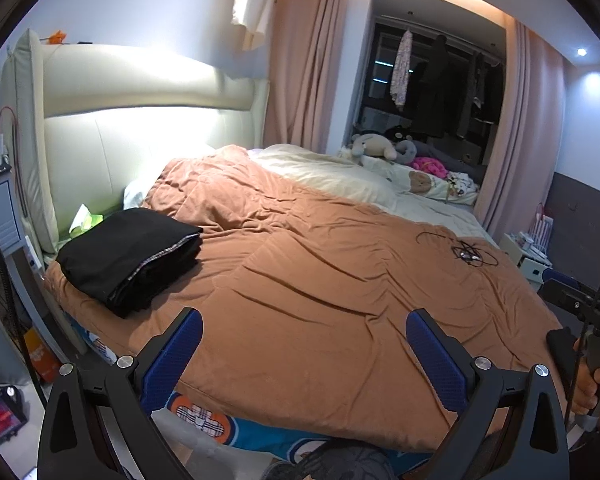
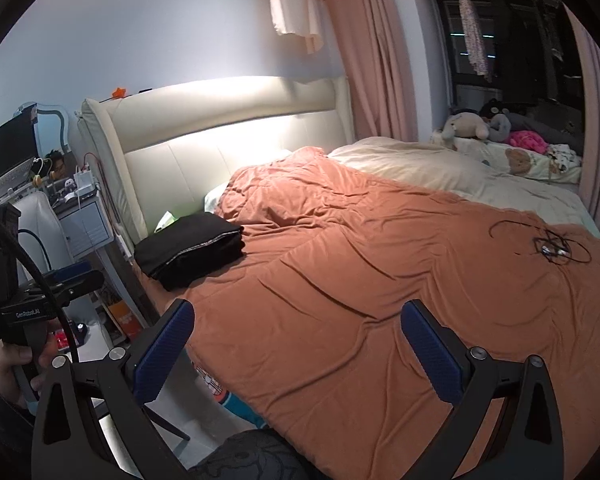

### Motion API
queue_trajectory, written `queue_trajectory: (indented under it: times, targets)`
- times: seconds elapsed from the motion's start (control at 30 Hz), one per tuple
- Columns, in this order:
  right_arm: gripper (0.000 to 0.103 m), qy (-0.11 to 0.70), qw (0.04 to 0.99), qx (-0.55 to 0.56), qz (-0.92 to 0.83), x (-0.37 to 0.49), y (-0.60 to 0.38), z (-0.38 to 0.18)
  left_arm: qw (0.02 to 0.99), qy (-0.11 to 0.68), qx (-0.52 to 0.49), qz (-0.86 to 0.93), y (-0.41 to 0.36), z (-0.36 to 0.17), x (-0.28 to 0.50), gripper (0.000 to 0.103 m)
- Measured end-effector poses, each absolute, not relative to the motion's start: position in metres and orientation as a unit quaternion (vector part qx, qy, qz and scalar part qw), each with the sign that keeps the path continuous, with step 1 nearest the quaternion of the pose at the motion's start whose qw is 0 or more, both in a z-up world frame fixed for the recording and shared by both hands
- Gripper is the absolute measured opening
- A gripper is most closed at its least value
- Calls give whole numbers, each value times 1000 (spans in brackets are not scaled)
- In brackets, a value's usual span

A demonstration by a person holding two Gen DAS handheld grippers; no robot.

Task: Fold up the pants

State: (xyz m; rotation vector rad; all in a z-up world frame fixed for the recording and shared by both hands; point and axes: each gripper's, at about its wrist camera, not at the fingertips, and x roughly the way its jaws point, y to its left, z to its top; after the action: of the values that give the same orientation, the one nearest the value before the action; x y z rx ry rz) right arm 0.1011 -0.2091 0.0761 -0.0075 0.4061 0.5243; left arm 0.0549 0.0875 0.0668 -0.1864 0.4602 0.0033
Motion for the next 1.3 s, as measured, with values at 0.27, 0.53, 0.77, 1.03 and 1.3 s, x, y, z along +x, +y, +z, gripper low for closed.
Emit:
queue_trajectory:
  times: [0.27, 0.53, 0.77, 1.03, 1.3]
  targets:
    - [103, 197, 954, -6, 226, 62, -212, 65, 972, 222, -74, -8, 66, 60, 22, 103]
    - [103, 196, 958, -16, 211, 31, -205, 55, 974, 213, -70, -10, 57, 53, -7, 103]
    - [103, 199, 959, -9, 203, 13, -208, 39, 975, 213, -61, -13, 52, 43, -21, 103]
    - [103, 208, 958, 2, 200, 13, -210, 26, 975, 214, -52, 0, 52, 29, -25, 102]
    - [103, 213, 956, 2, 201, 14, -207, 24, 974, 219, -51, 9, 54, 21, -21, 103]
